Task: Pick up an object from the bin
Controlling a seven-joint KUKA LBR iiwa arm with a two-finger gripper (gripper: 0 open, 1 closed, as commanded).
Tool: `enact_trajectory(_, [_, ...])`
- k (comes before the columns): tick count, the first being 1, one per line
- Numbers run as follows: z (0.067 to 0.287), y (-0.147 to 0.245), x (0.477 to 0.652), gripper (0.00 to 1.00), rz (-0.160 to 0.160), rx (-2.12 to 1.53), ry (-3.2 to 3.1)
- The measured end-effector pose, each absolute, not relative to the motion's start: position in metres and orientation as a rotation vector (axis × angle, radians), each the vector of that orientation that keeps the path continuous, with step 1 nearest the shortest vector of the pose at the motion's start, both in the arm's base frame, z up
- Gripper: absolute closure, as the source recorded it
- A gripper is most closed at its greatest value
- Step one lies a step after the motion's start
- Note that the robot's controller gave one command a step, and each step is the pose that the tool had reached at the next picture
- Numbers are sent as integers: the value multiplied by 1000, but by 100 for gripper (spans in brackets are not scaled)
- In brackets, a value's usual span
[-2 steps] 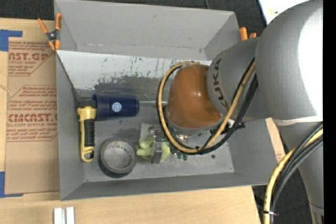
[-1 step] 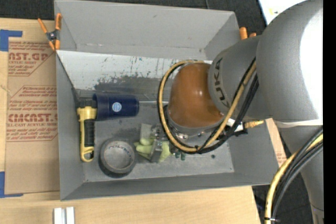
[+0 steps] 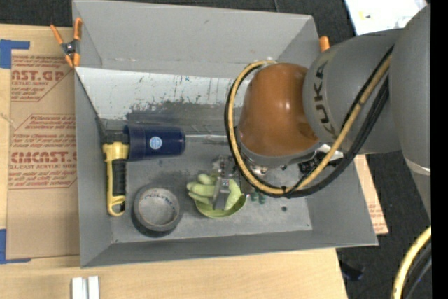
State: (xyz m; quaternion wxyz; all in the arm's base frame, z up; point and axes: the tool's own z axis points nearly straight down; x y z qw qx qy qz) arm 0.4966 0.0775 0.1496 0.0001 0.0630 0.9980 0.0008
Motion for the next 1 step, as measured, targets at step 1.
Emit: enact_trajectory(1, [225, 72, 498, 100, 4, 218, 3137])
